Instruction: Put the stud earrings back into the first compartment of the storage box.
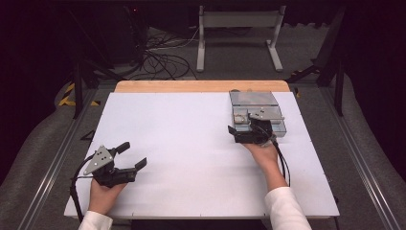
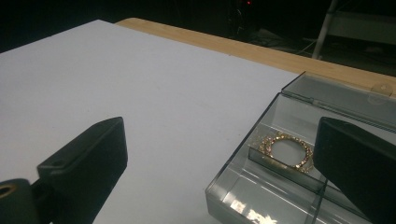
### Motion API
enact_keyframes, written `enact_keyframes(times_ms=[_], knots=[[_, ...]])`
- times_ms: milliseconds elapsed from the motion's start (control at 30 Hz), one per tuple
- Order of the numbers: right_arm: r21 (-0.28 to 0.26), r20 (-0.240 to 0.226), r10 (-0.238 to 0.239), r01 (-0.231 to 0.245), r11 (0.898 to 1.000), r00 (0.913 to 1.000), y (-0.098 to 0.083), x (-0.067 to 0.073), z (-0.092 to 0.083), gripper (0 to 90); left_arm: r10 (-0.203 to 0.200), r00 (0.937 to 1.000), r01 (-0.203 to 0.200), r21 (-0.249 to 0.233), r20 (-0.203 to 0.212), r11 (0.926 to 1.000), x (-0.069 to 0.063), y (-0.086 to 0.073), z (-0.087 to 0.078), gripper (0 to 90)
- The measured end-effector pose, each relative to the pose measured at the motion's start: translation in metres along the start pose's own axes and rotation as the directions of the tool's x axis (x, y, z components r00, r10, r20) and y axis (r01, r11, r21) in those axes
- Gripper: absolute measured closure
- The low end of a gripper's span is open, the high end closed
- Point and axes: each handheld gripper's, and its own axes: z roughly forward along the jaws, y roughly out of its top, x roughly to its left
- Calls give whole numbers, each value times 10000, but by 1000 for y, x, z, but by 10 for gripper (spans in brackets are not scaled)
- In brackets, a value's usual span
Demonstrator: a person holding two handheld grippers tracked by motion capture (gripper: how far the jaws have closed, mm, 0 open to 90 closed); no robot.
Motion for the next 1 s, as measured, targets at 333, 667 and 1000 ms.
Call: enact_keyframes(times_ms=[333,667,1000], knots=[[-523,-136,-7,0,9986,9999,-15,2,-23,4,144,9999,-143,131,-73,9998,-1,0,1,112],[-825,-200,239,-255,9963,9995,-34,-2,-43,0,155,9999,-154,162,-51,9997,-1,0,1,112],[-934,-233,193,-214,9954,9995,-47,1,-58,0,227,9997,-225,195,-128,9996,-1,-1,2,110]])
